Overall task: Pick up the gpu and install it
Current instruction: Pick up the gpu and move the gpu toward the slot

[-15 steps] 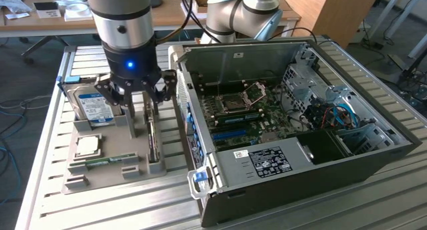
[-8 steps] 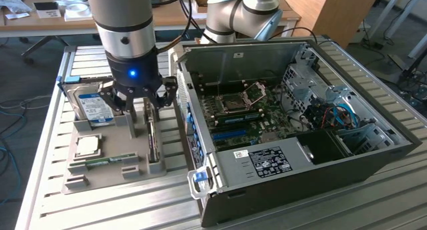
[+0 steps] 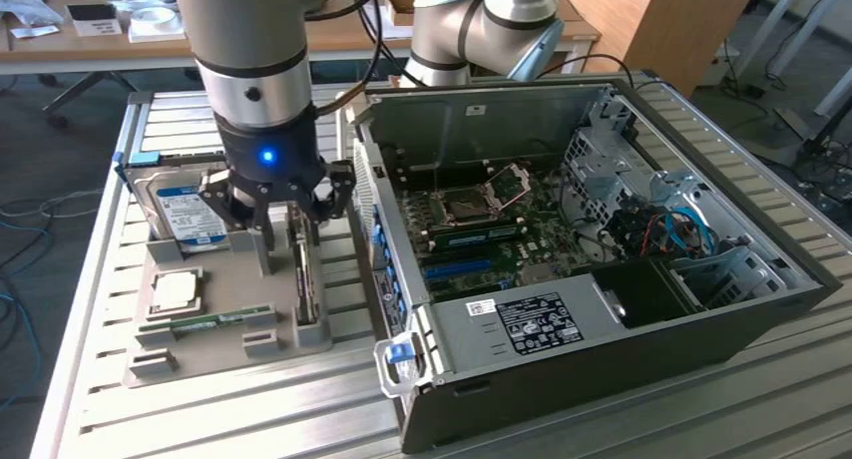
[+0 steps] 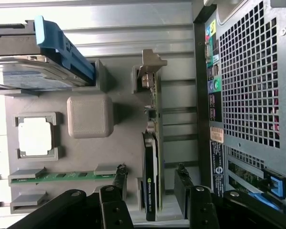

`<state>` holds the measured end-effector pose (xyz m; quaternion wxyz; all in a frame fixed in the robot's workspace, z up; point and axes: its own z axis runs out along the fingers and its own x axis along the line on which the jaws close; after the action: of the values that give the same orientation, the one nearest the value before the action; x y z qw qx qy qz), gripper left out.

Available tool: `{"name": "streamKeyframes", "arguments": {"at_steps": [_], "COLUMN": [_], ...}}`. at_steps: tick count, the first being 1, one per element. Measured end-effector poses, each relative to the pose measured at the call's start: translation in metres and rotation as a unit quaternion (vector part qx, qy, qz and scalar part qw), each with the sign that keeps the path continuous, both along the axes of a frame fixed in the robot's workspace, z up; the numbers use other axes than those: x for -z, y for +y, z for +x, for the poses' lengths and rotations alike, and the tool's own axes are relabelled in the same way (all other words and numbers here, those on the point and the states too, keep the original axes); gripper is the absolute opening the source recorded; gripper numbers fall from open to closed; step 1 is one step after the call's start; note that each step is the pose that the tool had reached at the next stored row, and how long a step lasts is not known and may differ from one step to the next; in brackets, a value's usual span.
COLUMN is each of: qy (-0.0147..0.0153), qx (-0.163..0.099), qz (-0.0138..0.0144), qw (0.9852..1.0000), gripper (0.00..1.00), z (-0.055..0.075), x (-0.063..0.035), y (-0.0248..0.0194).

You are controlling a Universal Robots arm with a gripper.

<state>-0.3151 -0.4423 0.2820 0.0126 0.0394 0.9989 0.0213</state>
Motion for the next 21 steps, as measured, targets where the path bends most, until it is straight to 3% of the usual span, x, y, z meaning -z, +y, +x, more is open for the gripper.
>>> {"name": "streamKeyframes", "arguments": {"at_steps": [14, 21], "qy": [0.0006, 0.0007], "qx": [0.0, 0.0], "qz": [0.0, 0.0], "qw": [1.0, 1.0], "gripper": [0.53, 0.53], "z": [0.001, 0.001], "x": [0.0249, 0.0321], "y": [0.0, 0.0]}}
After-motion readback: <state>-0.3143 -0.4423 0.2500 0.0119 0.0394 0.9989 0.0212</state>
